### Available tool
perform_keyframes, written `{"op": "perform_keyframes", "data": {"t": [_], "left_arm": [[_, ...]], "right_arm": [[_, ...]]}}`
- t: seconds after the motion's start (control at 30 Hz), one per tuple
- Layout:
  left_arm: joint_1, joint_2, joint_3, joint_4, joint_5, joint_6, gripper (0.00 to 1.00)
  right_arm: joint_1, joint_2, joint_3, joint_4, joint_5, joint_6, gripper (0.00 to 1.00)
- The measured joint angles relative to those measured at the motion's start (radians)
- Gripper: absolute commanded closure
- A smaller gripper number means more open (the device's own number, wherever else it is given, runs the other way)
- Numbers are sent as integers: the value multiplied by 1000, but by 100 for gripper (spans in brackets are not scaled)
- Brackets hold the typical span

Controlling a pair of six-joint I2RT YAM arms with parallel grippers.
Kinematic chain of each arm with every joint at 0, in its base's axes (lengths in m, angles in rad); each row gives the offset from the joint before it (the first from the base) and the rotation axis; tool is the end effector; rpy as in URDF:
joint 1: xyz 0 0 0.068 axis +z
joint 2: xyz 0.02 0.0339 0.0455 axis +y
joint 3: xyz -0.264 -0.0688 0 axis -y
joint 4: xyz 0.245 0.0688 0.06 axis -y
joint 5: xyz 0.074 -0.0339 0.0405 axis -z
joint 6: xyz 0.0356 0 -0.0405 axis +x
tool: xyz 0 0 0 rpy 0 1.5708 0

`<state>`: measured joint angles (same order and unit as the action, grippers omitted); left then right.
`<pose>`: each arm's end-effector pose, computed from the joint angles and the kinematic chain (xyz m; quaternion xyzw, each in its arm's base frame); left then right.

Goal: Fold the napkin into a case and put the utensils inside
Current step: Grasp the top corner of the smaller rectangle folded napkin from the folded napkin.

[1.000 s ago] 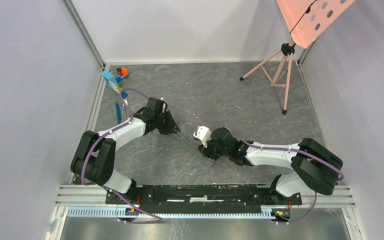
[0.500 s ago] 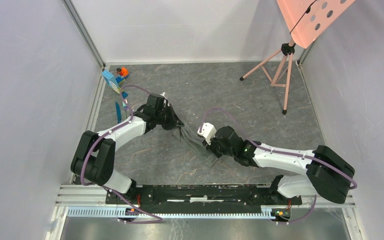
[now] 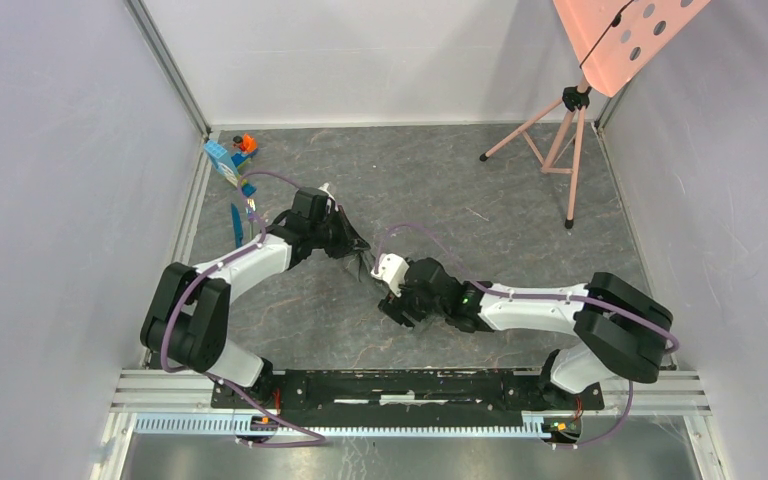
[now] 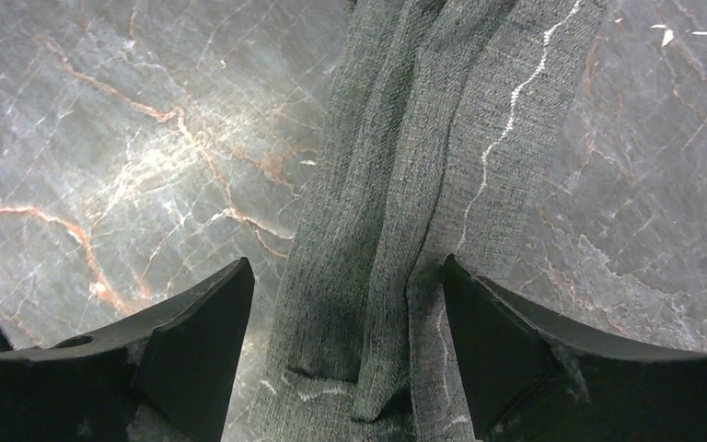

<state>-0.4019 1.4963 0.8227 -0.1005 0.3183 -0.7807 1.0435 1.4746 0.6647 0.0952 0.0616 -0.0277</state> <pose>0.2776 -0.1301 0.1955 -0.1110 0.9054 -0.3348 0.2365 0.1477 0.2493 0.1684 -0.4531 0.7885 0.1773 0.3761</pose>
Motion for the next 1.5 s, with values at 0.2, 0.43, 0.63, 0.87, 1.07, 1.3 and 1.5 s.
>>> {"op": "perform_keyframes", "data": {"t": [0.2,0.43,0.63,0.87,1.07,1.3,1.5], "left_arm": [[0,-15,0,-3,0,0,98],[2,-33,0,-3,0,0,98],[11,-33,-7,2,8,0,98],[37,-35,-108,70,40,-3,98],[35,-10,-197,128,110,-12,98],[51,3,-205,182,122,-12,98],[54,-18,-205,185,130,-12,98]], "right_arm": [[18,45,33,-2,106,8,29],[18,46,33,-15,180,15,58],[18,4,32,-67,227,21,90],[19,-104,-48,-55,243,82,99],[22,-84,-182,94,208,145,76],[22,-113,-174,98,148,103,32],[21,-47,-19,129,109,8,28]]}}
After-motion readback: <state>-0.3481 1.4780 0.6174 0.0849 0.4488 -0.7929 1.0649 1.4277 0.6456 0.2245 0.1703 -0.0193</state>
